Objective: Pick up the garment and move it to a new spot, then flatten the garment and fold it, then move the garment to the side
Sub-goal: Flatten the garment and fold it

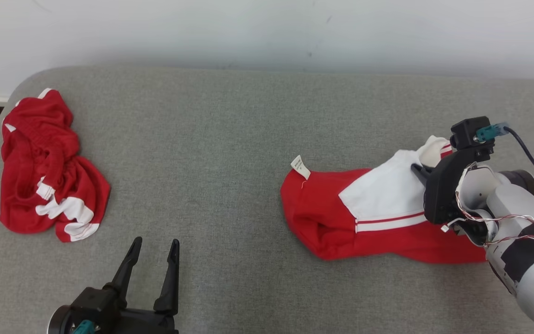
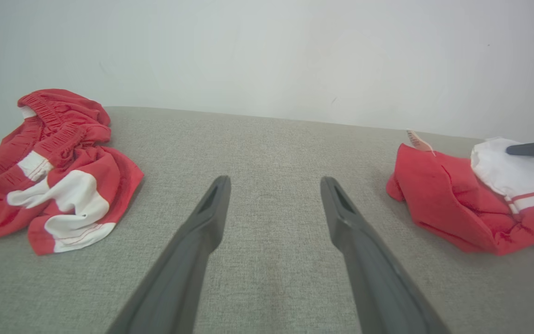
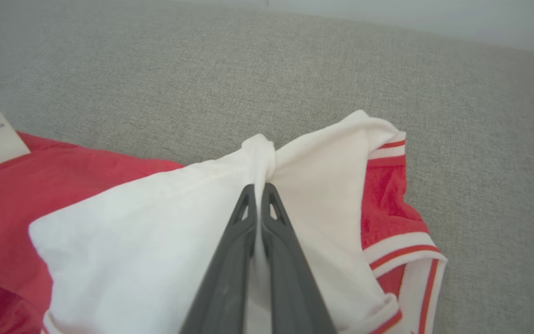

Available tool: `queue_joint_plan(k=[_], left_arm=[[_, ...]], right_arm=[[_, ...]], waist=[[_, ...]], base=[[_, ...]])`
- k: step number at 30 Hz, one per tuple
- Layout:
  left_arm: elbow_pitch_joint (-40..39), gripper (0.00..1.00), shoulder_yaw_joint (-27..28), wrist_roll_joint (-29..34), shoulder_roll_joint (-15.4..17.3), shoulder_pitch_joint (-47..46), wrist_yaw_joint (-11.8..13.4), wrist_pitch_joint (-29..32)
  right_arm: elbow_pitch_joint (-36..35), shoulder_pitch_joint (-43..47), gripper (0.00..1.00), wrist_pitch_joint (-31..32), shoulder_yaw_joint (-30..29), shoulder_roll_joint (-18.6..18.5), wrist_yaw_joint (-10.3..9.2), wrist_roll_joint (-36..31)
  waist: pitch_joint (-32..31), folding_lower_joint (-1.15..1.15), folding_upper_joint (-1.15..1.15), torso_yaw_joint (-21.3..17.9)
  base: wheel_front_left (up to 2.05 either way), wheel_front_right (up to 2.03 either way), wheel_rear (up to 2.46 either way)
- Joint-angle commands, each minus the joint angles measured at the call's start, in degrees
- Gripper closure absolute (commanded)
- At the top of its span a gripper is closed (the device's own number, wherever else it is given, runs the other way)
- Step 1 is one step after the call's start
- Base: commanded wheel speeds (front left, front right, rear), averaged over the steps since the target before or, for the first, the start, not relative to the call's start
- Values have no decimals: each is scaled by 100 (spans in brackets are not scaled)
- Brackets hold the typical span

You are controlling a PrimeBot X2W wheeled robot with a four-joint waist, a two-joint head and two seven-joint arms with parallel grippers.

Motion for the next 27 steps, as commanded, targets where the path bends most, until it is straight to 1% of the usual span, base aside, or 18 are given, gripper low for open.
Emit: queue_joint_plan(k=[1, 3, 5, 10, 14, 16, 20, 22, 23, 24, 27], left_arm=[[4, 0, 6, -6, 3, -9, 15, -5], [11, 0, 27, -12, 3, 23, 24, -6], [18, 0, 68, -12, 3, 108, 35, -5], [-21, 0, 175, -28, 3, 250, 70, -5], [-55, 0, 208, -67, 3, 338, 81, -5], [-63, 0, 211, -81, 2, 374, 95, -5], [-77, 0, 214, -121, 3, 401, 125, -5], [-76, 0, 219, -142, 3, 440, 131, -5], [-76, 0, 211, -146, 3, 458, 130, -5], [-62, 0, 202, -146, 3, 481, 127, -5], [-33, 0, 198, -154, 3, 514, 122, -5]], right_arm=[[-46, 44, 100, -105, -6, -63, -15, 39], [-203, 109, 100, -327, 34, -119, -15, 24], [-516, 289, 100, -628, -13, -218, -15, 94], [-1129, 850, 100, -997, -171, -448, -15, 83], [-1599, 1532, 100, -1223, -512, -568, -15, 64], [-1798, 1919, 100, -1297, -724, -613, -15, -53], [-2134, 2739, 100, -1231, -1158, -461, -15, -260], [-2234, 3081, 100, -1192, -1402, -392, -15, -527], [-2293, 3237, 65, -1213, -1549, -338, -15, -685], [-2332, 3388, 0, -1263, -1708, -285, -15, -896], [-2593, 3777, 0, -1516, -2210, -20, -15, -1473]], waist=[[-62, 0, -1, -48], [-131, 0, -1, -91], [-240, 0, -1, -191], [-414, 0, -1, -411], [-509, 0, -1, -572], [-556, 0, -1, -640], [-643, 0, -1, -765], [-701, 0, -1, -825], [-720, 0, -1, -847], [-762, 0, -1, -867], [-842, 0, -1, -906]], base=[[0, 0, 0], [0, 0, 0], [0, 0, 0], [0, 0, 0], [0, 0, 0], [0, 0, 0], [0, 0, 0], [0, 0, 0], [0, 0, 0], [0, 0, 0], [0, 0, 0]])
